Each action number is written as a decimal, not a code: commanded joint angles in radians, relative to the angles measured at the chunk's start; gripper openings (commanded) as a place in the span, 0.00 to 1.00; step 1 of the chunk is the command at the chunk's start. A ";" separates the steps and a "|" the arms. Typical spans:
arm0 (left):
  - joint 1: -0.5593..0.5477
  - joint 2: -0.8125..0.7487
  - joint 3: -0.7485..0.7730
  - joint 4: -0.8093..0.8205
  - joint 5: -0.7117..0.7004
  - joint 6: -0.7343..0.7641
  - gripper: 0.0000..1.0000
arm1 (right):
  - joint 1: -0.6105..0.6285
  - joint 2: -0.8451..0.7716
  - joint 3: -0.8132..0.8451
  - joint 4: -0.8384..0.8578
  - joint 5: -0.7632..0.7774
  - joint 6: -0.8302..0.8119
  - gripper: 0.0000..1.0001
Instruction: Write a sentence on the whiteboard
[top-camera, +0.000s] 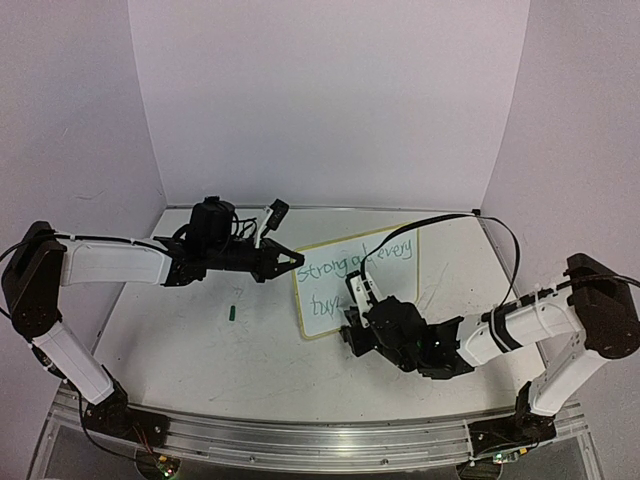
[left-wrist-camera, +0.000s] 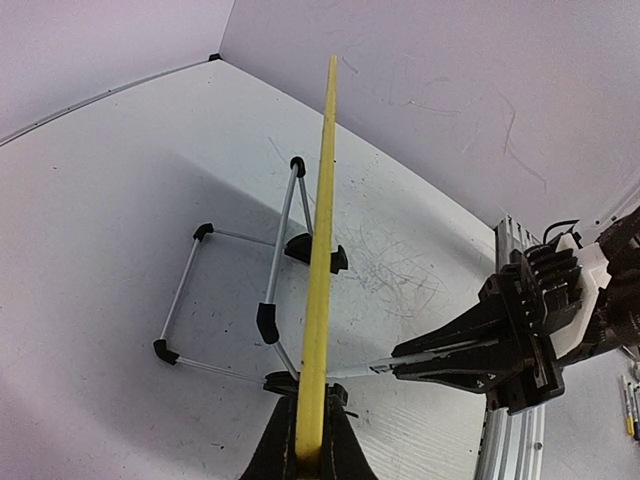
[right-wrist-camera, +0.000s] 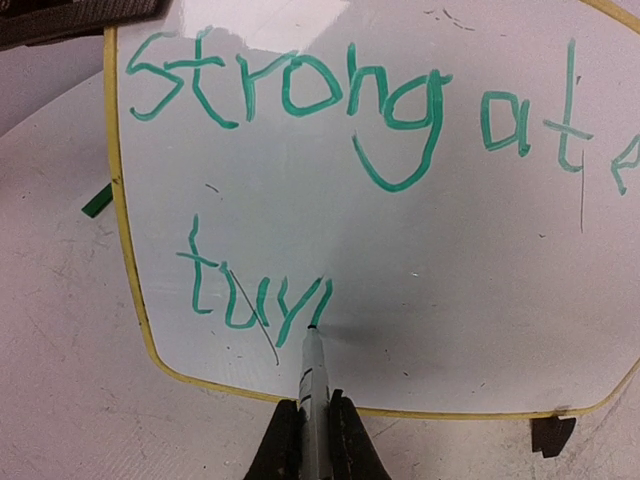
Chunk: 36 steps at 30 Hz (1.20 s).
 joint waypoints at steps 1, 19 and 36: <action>0.003 -0.043 0.036 0.007 -0.027 0.023 0.00 | -0.007 0.025 0.015 -0.005 0.002 0.020 0.00; 0.003 -0.042 0.036 0.007 -0.028 0.022 0.00 | -0.009 -0.014 0.038 0.009 0.032 -0.008 0.00; 0.003 -0.042 0.035 0.007 -0.028 0.024 0.00 | -0.024 -0.042 0.044 0.031 0.051 -0.040 0.00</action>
